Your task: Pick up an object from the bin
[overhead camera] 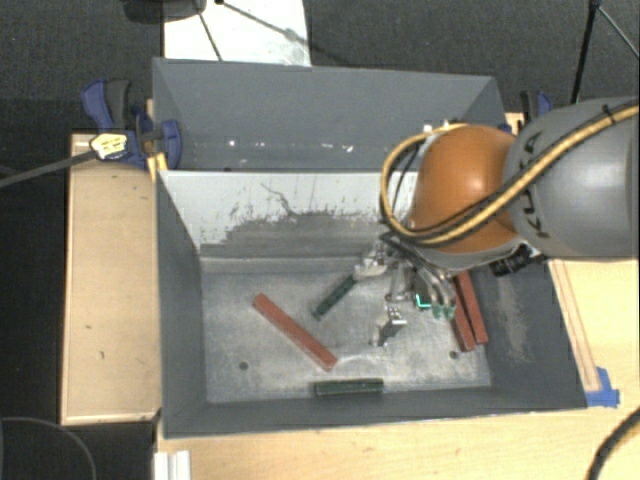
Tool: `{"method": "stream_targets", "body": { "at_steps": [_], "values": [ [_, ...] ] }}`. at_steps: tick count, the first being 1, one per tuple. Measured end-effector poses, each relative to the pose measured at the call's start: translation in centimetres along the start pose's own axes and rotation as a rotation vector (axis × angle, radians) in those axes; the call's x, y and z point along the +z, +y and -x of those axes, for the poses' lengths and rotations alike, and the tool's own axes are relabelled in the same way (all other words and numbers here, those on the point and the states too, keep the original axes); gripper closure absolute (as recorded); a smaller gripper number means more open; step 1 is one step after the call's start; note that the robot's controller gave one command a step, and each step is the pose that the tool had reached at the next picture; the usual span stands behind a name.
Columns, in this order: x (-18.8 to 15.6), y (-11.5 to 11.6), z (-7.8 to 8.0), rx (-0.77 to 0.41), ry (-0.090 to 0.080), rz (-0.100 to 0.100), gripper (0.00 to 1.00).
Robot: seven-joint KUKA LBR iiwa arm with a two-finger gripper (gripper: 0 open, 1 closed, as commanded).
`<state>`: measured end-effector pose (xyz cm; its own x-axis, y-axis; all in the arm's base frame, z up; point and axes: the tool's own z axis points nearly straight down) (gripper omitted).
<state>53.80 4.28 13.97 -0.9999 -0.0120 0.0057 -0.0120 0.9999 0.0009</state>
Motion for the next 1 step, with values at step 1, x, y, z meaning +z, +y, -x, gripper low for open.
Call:
{"method": "stream_targets", "body": {
  "at_steps": [1],
  "values": [
    [-0.41, -0.02, 0.2, 0.001, -0.008, 0.0, 0.0]
  ]
}}
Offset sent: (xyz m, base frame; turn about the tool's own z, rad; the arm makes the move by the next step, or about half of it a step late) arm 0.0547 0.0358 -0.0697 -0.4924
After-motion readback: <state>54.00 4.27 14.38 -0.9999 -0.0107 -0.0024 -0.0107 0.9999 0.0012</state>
